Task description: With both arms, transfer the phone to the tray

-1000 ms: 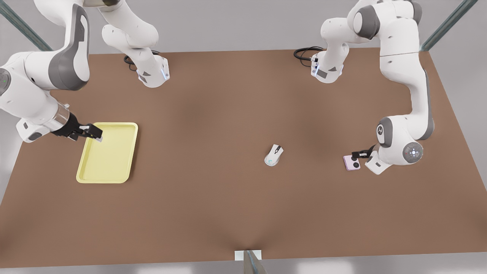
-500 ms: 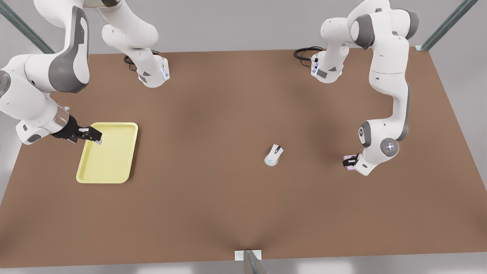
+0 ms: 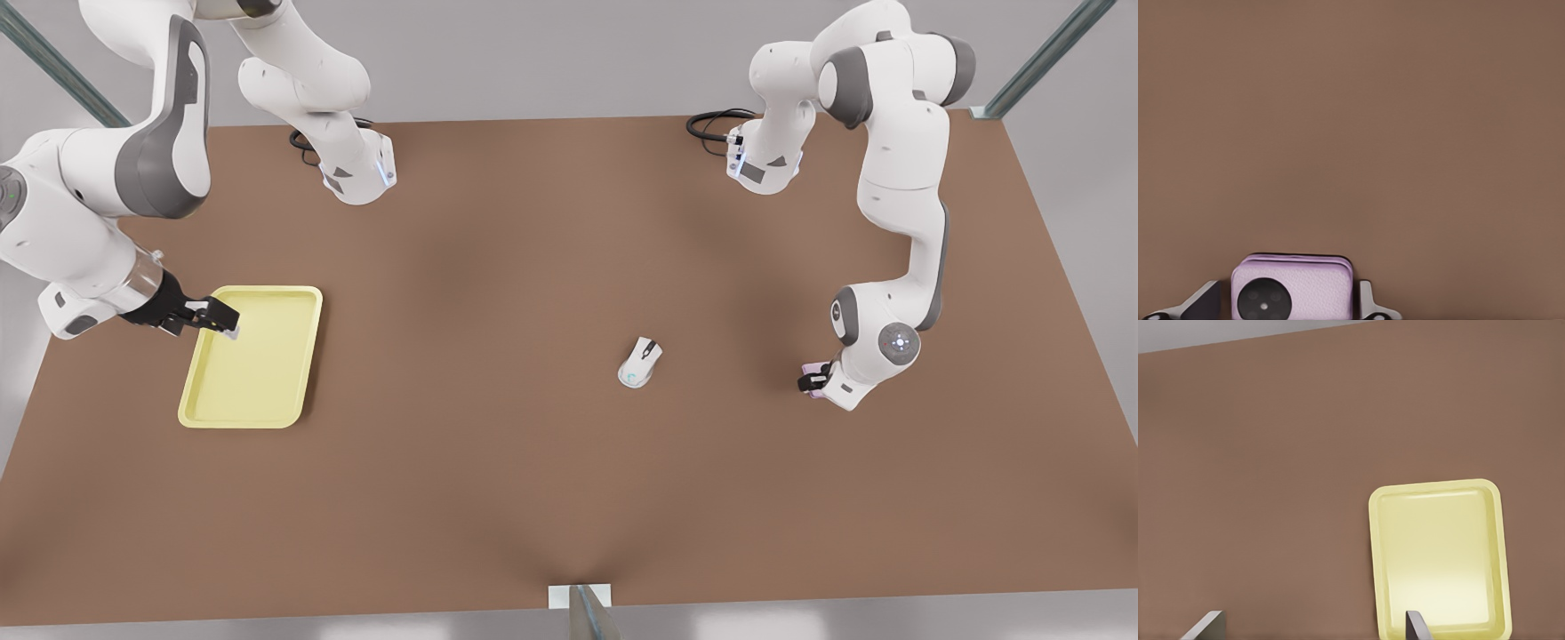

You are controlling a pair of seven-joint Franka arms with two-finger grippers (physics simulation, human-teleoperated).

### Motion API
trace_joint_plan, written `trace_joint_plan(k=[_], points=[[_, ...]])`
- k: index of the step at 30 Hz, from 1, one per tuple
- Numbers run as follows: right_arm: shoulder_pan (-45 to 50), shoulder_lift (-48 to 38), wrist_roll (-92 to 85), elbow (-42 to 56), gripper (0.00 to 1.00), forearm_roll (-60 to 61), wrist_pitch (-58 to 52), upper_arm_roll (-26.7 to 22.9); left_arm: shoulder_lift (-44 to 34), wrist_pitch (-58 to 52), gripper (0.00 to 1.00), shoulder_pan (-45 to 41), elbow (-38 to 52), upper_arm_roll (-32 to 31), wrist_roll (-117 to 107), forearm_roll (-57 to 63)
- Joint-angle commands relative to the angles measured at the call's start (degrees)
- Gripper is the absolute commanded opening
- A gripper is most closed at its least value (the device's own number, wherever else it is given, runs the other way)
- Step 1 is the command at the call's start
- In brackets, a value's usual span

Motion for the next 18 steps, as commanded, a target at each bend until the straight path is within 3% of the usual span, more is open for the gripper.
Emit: trace_joint_plan(k=[1,9,11,13,18], points=[[0.0,0.0,0.1,0.0,1.00,0.0,0.1,0.0,-0.1,0.7,1.00,0.0,0.0,-0.1,0.4,-0.2],[0.0,0.4,0.1,0.3,1.00,0.0,0.1,0.0,-0.3,0.6,1.00,0.1,0.1,-0.1,0.4,-0.9],[0.0,0.4,0.1,0.3,1.00,0.0,0.1,0.0,-0.3,0.6,0.93,0.1,0.1,-0.2,0.5,-2.3],[0.0,0.4,0.1,0.3,1.00,0.0,0.1,0.0,-0.3,0.5,0.77,0.1,0.3,-0.2,0.5,-2.7],[-0.1,0.4,0.0,0.4,1.00,0.1,0.0,-0.2,-0.3,0.5,0.77,0.1,0.6,-0.2,0.4,-2.7]])
